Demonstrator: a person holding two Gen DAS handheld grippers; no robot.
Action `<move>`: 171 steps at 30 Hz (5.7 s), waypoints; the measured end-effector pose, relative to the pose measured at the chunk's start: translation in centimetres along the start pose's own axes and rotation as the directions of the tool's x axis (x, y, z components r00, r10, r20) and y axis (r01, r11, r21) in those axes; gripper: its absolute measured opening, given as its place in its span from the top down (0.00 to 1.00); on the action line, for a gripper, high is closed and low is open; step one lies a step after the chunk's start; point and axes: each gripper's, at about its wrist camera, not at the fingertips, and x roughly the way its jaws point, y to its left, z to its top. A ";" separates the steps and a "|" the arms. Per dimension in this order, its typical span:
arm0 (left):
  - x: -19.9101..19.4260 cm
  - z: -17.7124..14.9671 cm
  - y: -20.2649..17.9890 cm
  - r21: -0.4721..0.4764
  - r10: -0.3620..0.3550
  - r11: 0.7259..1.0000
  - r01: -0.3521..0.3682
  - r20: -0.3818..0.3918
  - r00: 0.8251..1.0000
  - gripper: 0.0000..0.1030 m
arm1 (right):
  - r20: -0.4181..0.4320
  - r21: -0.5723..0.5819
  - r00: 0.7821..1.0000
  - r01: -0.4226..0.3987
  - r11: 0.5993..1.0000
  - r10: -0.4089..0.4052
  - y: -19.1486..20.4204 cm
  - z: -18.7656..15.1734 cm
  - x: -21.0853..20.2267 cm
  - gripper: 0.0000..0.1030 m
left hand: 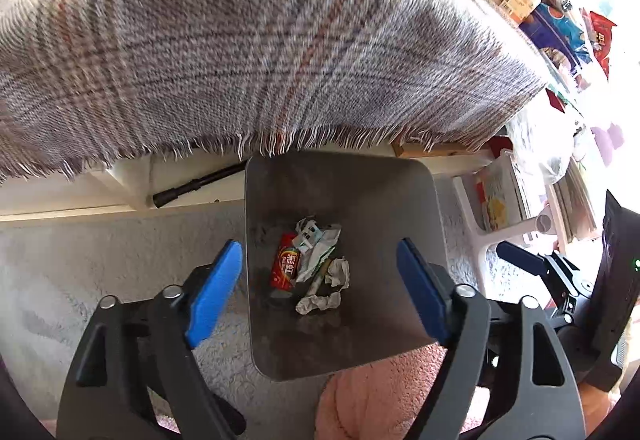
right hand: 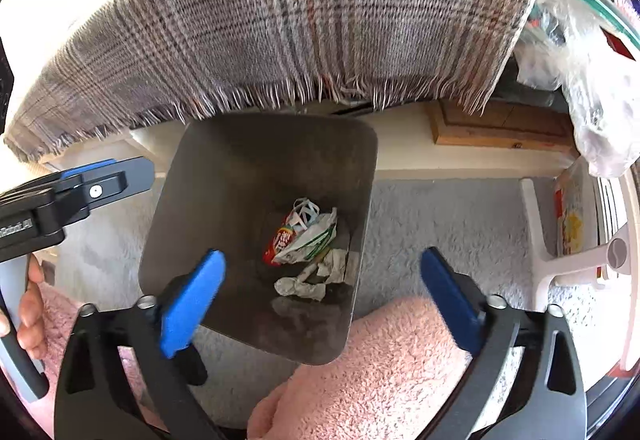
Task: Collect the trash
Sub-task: 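Move both open tools back over the table, then grasp the yellow chip bag with the right tool while the left tool grasps the white medicine box, then carry the chip bag with the right tool while the left tool carries the box, release both into the bin, then move both open tools back over the table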
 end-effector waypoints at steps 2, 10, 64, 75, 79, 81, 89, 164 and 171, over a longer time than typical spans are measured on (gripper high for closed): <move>-1.2 0.2 0.0 0.004 0.011 1.000 -0.011 0.015 1.000 0.17 | 0.007 0.007 1.000 -0.012 1.000 0.012 -0.3 0.5 -0.6 0.03; -6.2 3.0 0.8 -0.026 0.062 0.998 -0.060 0.089 0.994 0.09 | 0.091 0.084 0.996 -0.031 0.996 0.024 -2.6 3.9 -4.9 0.03; -3.5 24.3 -4.0 -0.047 0.321 0.947 -0.317 0.190 0.928 0.07 | 0.210 0.042 0.977 -0.052 0.998 0.042 -3.9 30.6 -5.8 0.59; -5.1 21.4 -2.1 -0.067 0.317 0.948 -0.311 0.131 0.939 0.07 | 0.235 -0.030 0.967 -0.090 0.995 0.095 -2.5 27.7 -9.4 0.61; -4.7 19.9 -0.7 -0.082 0.301 0.952 -0.294 0.095 0.949 0.08 | 0.230 -0.054 0.965 -0.116 0.992 0.126 -1.5 26.4 -10.3 0.61; -4.4 19.2 0.0 -0.088 0.288 0.956 -0.281 0.089 0.953 0.08 | 0.235 -0.065 0.964 -0.111 0.992 0.123 -1.2 25.7 -10.7 0.61; -5.2 16.1 1.1 -0.081 0.230 0.972 -0.222 0.105 0.967 0.42 | 0.217 -0.072 0.965 -0.132 0.989 0.145 -0.5 21.3 -11.5 0.61; -3.5 -2.8 -0.9 0.042 0.080 0.996 -0.080 -0.017 0.997 0.08 | 0.069 0.141 0.997 -0.037 0.989 0.027 -3.4 4.5 -4.5 0.03; -8.0 0.9 -1.6 0.035 0.075 0.996 -0.077 0.069 0.995 0.08 | 0.156 0.163 0.987 -0.075 0.984 0.050 -5.8 6.8 -8.6 0.03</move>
